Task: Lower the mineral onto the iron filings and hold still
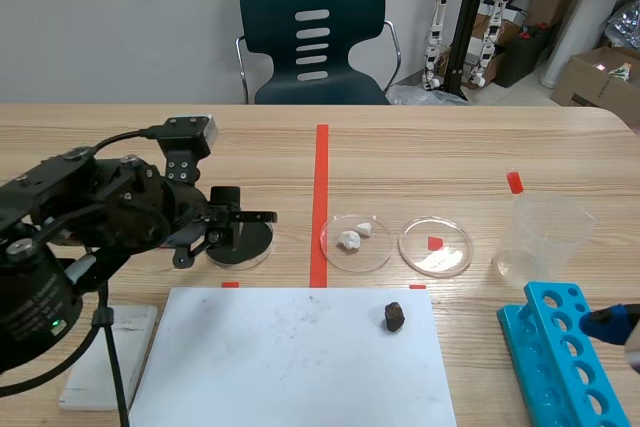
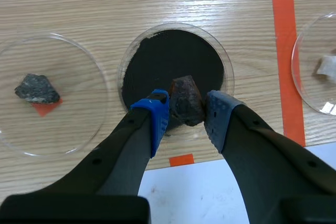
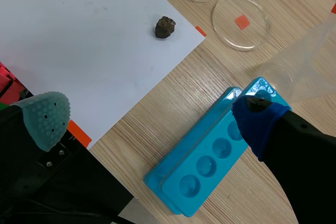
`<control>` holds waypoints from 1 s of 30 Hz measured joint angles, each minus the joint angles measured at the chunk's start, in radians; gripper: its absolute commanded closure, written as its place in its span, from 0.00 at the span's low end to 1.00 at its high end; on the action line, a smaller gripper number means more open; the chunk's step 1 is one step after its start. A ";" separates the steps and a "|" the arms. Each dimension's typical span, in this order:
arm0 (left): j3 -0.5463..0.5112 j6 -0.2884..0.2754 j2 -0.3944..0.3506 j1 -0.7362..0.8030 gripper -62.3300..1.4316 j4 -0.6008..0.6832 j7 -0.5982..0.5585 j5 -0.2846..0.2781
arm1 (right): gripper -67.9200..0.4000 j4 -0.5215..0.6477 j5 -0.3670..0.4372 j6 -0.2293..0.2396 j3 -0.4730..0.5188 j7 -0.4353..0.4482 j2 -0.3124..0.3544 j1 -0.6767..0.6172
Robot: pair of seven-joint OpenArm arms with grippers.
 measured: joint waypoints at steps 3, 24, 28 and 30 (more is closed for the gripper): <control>0.000 0.000 0.037 -0.031 0.82 -0.060 0.000 0.010 | 0.03 0.000 0.000 0.000 0.000 0.000 0.000 0.000; 0.000 0.002 0.106 -0.167 0.82 -0.348 -0.038 0.051 | 0.03 0.000 0.000 0.000 0.000 0.000 0.000 0.000; 0.000 0.003 0.106 -0.168 0.82 -0.348 -0.038 0.051 | 0.03 0.000 0.000 0.000 0.000 0.000 0.000 0.000; 0.000 0.003 0.106 -0.168 0.82 -0.348 -0.038 0.051 | 0.03 0.000 0.000 0.000 0.000 0.000 0.000 0.000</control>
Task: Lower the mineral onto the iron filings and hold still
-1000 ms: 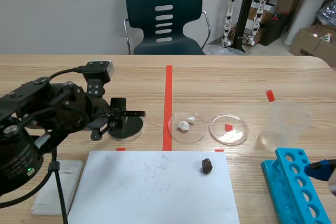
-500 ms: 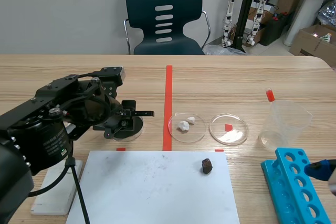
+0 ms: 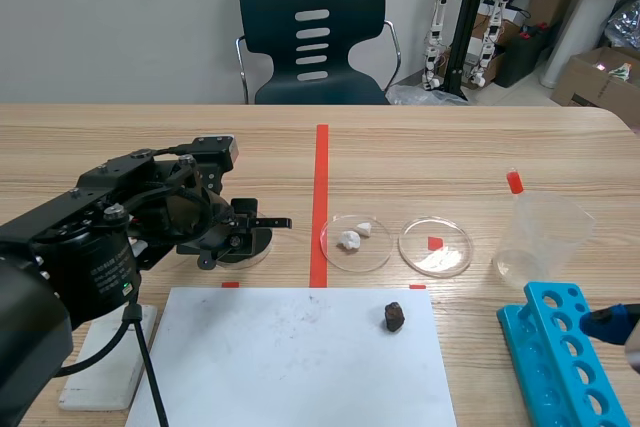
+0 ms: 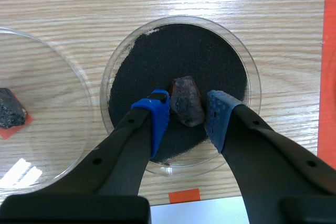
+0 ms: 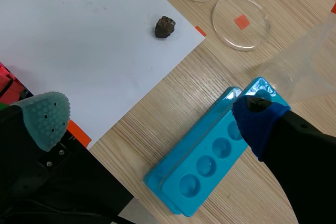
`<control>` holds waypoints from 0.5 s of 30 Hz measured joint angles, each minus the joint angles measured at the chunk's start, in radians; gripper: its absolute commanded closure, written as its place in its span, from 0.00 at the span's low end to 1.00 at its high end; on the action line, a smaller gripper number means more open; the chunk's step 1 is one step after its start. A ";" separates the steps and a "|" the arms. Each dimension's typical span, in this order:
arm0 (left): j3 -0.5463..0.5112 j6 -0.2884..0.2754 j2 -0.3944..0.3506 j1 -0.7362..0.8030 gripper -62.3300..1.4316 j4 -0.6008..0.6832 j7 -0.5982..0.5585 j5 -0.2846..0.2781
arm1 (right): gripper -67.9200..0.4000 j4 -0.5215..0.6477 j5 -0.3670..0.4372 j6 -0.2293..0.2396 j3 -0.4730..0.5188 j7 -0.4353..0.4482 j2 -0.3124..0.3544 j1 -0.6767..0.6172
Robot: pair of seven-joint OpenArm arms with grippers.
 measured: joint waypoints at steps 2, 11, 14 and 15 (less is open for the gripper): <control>0.000 0.000 0.000 0.000 0.82 0.000 0.000 0.000 | 0.03 0.000 0.000 0.000 0.000 0.000 0.000 0.000; 0.000 0.000 -0.003 0.011 0.82 0.023 0.003 0.000 | 0.03 0.000 0.000 0.000 0.000 0.000 0.000 0.000; 0.000 -0.001 -0.019 0.052 0.82 0.114 0.002 0.000 | 0.03 0.000 0.000 0.000 0.000 0.000 0.000 0.000; 0.000 -0.001 -0.025 0.069 0.82 0.156 -0.001 0.000 | 0.03 0.000 0.000 0.000 0.000 0.000 0.000 0.000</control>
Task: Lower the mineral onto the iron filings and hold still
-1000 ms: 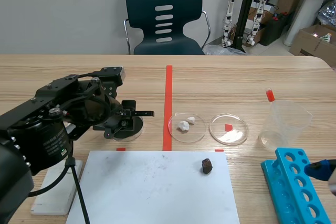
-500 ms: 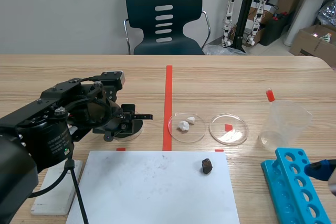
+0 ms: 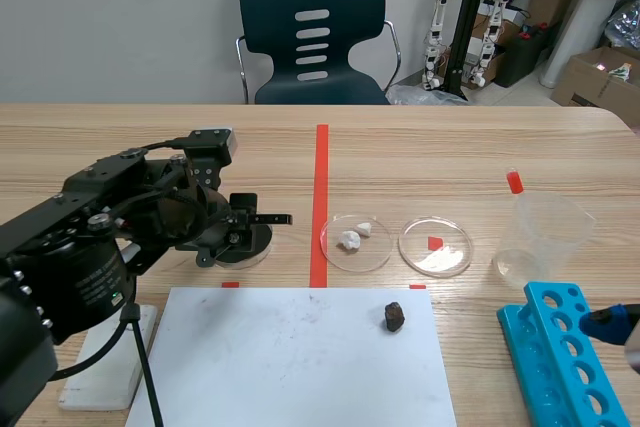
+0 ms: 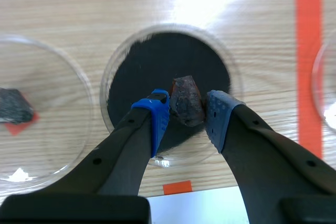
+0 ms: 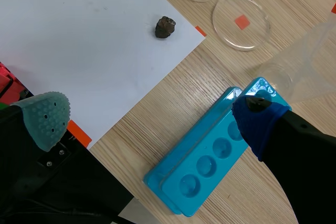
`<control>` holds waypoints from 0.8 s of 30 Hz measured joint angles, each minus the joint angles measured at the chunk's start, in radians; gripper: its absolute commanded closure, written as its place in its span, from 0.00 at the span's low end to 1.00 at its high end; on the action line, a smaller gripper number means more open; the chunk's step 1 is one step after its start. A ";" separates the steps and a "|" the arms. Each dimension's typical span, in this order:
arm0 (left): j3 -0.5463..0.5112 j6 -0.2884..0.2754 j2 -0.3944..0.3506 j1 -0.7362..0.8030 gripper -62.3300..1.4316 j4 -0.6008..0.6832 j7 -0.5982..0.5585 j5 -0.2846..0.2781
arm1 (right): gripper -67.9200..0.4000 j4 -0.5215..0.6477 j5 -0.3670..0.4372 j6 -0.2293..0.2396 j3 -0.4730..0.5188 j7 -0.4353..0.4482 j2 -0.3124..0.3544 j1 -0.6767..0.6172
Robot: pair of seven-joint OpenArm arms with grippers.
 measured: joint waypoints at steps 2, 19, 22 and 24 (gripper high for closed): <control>0.000 -0.001 -0.019 0.035 0.82 0.090 -0.022 0.000 | 0.03 0.000 0.000 0.000 0.000 0.000 0.000 0.000; -0.011 -0.026 -0.309 0.464 0.82 0.718 -0.176 0.027 | 0.03 0.000 0.000 0.000 0.000 0.000 0.000 0.000; -0.046 -0.108 -0.360 0.562 0.82 0.797 -0.237 0.030 | 0.03 0.000 0.000 0.000 0.000 0.000 0.000 0.000; -0.072 -0.147 -0.385 0.629 0.82 0.848 -0.288 0.031 | 0.03 0.000 0.000 0.000 0.000 0.000 0.000 0.000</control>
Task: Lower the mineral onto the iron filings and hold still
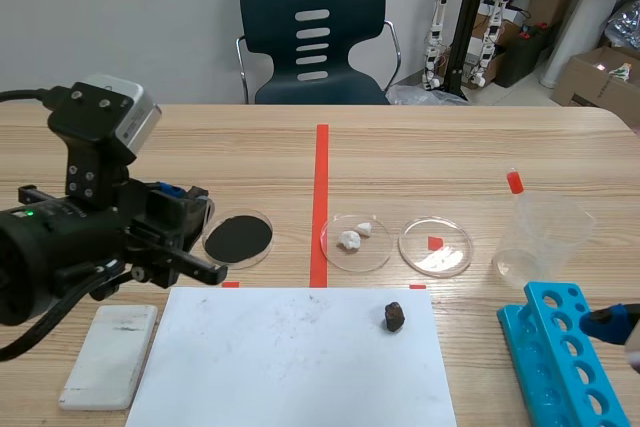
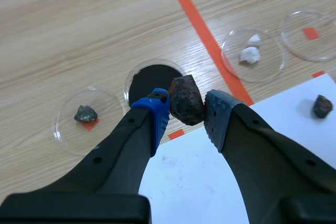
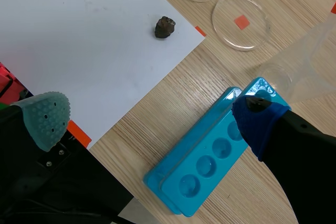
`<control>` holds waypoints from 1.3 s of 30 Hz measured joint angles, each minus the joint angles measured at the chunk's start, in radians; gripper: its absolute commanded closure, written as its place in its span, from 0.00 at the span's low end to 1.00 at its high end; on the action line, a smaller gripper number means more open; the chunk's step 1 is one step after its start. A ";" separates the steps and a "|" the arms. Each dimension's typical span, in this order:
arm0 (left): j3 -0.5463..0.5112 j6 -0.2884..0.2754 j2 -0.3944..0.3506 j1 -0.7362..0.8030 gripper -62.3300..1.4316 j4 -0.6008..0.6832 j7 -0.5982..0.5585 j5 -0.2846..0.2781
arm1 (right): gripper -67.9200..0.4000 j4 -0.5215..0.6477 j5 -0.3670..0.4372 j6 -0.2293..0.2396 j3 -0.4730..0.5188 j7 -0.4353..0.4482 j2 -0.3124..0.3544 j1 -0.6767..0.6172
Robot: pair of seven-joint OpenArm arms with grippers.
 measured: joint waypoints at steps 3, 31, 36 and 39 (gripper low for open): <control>-0.059 -0.048 -0.017 0.106 0.82 0.074 -0.060 0.000 | 0.03 0.000 0.000 0.000 0.000 0.000 0.000 0.000; -0.287 -0.301 -0.013 0.614 0.82 0.224 -0.394 0.210 | 0.03 0.000 0.000 0.000 0.000 0.000 0.000 0.000; -0.287 -0.301 -0.014 0.612 0.82 0.224 -0.396 0.210 | 0.03 0.000 0.000 0.000 0.000 0.000 0.000 0.000; -0.287 -0.301 -0.013 0.612 0.82 0.224 -0.396 0.210 | 0.03 0.000 0.000 0.000 0.000 0.000 0.000 0.000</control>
